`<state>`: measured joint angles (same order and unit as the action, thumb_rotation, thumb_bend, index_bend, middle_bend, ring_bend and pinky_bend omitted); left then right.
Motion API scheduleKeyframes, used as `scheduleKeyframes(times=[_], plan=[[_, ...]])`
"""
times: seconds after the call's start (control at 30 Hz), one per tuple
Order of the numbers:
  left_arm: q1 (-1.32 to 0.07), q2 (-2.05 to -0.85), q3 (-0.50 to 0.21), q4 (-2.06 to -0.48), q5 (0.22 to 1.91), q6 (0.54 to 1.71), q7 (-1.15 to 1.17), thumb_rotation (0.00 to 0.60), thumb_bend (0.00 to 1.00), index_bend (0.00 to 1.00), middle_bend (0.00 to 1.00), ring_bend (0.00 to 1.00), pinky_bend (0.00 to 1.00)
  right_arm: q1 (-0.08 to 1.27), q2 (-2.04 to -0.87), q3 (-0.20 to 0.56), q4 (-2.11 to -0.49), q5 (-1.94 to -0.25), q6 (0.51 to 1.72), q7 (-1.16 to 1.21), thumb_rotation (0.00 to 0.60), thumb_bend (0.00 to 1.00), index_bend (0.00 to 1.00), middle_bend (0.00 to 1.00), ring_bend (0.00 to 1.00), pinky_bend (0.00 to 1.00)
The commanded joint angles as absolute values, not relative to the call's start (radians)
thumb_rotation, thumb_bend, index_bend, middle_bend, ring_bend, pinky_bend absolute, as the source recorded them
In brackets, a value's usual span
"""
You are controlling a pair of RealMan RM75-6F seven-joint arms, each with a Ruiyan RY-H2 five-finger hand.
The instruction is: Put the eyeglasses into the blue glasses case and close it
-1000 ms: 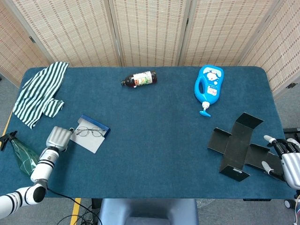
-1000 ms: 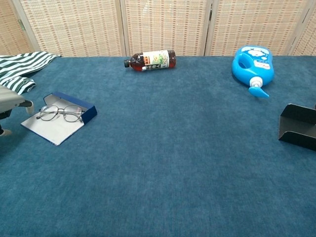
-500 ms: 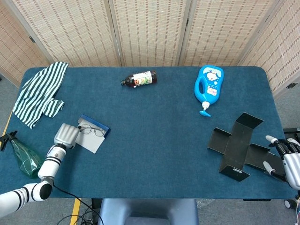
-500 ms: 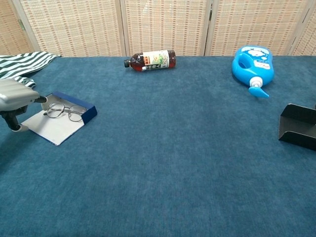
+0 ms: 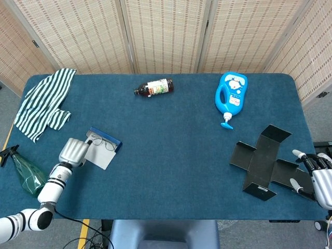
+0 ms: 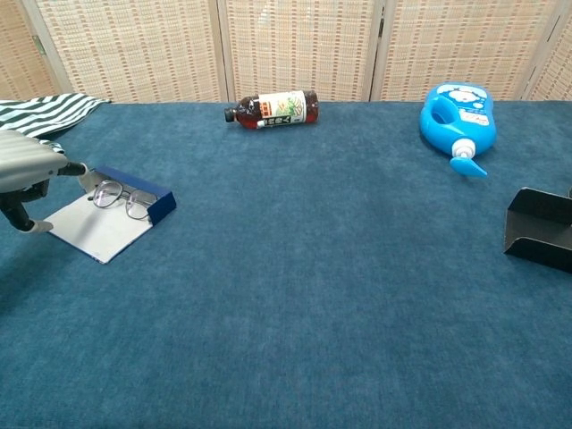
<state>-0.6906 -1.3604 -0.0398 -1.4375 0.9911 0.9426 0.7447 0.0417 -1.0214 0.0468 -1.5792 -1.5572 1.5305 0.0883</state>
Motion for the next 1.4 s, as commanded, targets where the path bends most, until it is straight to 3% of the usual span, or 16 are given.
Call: scheduleKeyframes(times=[0.03,0.4,0.77,1.4], plan=[[-0.696,-1.351,-0.018,-1.464,0.988,0.917,0.756,0.6,0.32,0.28,0.95,0.92,1.0,0.041,-1.021,0.047,-1.578,-1.558,1.532,0.089,0.6,0.26,0.17,0.36,0.25,0.25],[-0.741,-1.422,-0.019,-1.385,0.93,0.861,0.771,0.6,0.32,0.28,0.95,0.92,0.99,0.036,-1.018,0.047,-1.576,-1.556,1.54,0.094,0.6,0.26,0.17,0.36,0.26,0.25],[-0.765,-1.464,-0.032,-1.329,0.913,0.877,0.77,0.6,0.32,0.25,0.95,0.92,1.0,0.035,-1.021,0.046,-1.57,-1.552,1.535,0.098,0.6,0.26,0.17,0.36,0.26,0.25],[-0.801,-1.446,-0.028,-1.373,0.823,0.877,0.838,0.6,0.32,0.22,0.95,0.92,0.99,0.031,-1.025,0.046,-1.561,-1.547,1.535,0.106,0.6,0.26,0.17,0.36,0.26,0.25]])
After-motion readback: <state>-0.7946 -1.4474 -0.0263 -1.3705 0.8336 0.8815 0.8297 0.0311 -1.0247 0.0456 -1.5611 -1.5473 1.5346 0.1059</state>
